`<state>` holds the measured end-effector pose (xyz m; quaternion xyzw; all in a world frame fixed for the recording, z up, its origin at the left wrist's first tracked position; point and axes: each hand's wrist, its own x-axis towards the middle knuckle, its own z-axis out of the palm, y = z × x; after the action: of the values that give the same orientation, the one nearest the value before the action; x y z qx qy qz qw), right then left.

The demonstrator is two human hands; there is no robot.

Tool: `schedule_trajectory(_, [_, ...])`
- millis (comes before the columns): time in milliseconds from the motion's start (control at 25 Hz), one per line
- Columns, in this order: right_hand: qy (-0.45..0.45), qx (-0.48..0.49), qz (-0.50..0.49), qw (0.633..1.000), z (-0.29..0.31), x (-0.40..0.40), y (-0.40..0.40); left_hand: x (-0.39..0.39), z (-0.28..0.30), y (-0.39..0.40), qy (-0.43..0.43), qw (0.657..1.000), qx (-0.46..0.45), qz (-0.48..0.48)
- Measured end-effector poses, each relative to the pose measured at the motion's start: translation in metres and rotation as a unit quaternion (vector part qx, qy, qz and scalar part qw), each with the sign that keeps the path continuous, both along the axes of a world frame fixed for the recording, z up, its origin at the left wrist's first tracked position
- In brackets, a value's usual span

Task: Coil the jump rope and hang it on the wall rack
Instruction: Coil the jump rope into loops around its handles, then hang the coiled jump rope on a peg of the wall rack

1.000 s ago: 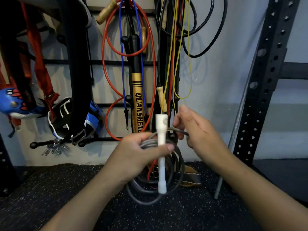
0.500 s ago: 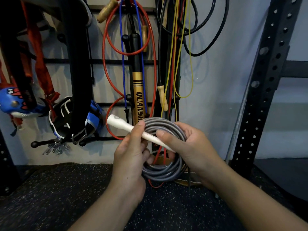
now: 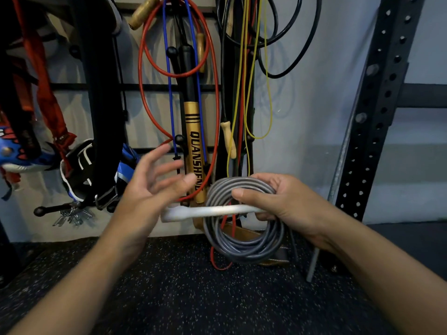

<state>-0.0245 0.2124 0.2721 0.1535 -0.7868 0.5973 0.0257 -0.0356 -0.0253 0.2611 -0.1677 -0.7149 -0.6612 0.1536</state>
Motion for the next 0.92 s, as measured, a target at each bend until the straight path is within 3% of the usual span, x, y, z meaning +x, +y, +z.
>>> schedule_trajectory(40, [0.004, 0.009, 0.008, 1.0, 0.001, 0.0, -0.002, 0.002, 0.006, -0.003, 0.027, 0.992, -0.119, -0.023])
schedule_trajectory(120, [0.016, 0.021, 0.027, 0.999, 0.001, 0.001, -0.008, 0.011, 0.017, 0.003, 0.04, 0.945, -0.318, -0.064])
schedule_trajectory(200, [0.025, 0.023, 0.047, 0.998, 0.001, 0.001, -0.015, 0.017, 0.019, 0.017, 0.048, 0.915, -0.397, -0.06])
schedule_trajectory(480, [0.043, -0.018, 0.04, 0.998, -0.011, -0.009, -0.026, 0.007, -0.001, 0.018, 0.046, 0.939, -0.336, -0.052])
schedule_trajectory(680, [0.061, -0.046, 0.0, 0.997, -0.02, -0.014, -0.033, 0.002, -0.015, 0.023, 0.063, 0.943, -0.325, 0.004])
schedule_trajectory(920, [0.152, 0.061, -0.025, 0.986, -0.031, -0.015, -0.038, -0.007, -0.023, 0.017, 0.031, 0.967, -0.248, 0.044])
